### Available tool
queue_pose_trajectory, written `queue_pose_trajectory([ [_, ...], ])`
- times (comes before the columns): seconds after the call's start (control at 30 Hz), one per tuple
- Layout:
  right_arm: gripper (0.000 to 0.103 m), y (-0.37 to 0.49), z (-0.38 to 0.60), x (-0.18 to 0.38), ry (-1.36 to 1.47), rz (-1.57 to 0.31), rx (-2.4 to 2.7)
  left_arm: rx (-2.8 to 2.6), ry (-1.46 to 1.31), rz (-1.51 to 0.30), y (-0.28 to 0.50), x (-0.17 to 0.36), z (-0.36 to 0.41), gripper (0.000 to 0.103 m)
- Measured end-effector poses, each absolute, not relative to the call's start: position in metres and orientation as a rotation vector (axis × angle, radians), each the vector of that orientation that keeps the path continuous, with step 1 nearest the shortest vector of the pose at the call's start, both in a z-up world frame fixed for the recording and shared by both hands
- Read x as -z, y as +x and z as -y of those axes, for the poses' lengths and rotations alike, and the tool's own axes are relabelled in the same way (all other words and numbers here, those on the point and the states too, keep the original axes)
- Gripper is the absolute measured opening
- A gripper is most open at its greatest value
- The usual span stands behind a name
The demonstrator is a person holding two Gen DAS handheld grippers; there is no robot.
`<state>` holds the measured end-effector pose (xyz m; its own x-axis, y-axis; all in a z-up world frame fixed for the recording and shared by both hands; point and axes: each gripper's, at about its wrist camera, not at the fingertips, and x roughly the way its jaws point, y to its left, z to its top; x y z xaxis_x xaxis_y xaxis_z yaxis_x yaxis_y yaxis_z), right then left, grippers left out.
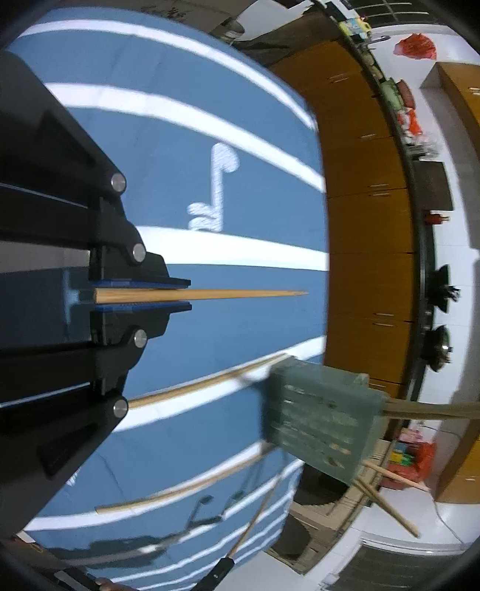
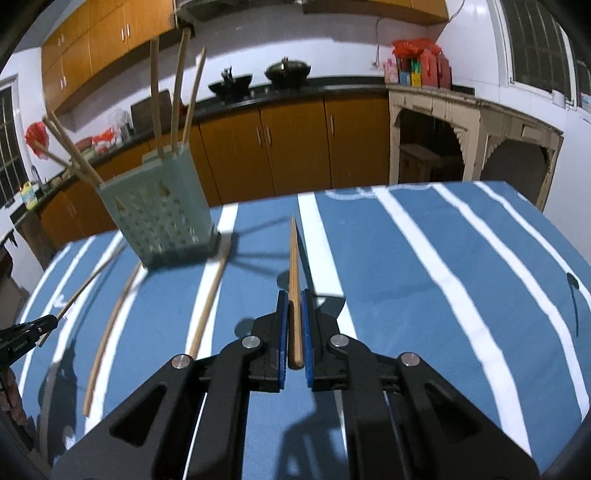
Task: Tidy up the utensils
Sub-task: 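Lift both held chopsticks upright and carry them over the green holder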
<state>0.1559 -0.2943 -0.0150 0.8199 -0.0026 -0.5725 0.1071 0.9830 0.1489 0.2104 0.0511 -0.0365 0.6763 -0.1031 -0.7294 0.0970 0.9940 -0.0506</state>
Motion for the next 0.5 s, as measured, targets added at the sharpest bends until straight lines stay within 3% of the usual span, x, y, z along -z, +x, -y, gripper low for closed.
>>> queue_pose_trajectory([
  [0.5, 0.008, 0.149, 0.304, -0.042, 0.212, -0.420, 0.031, 0.121, -0.044, -0.592, 0.198, -0.040, -0.056, 0.007],
])
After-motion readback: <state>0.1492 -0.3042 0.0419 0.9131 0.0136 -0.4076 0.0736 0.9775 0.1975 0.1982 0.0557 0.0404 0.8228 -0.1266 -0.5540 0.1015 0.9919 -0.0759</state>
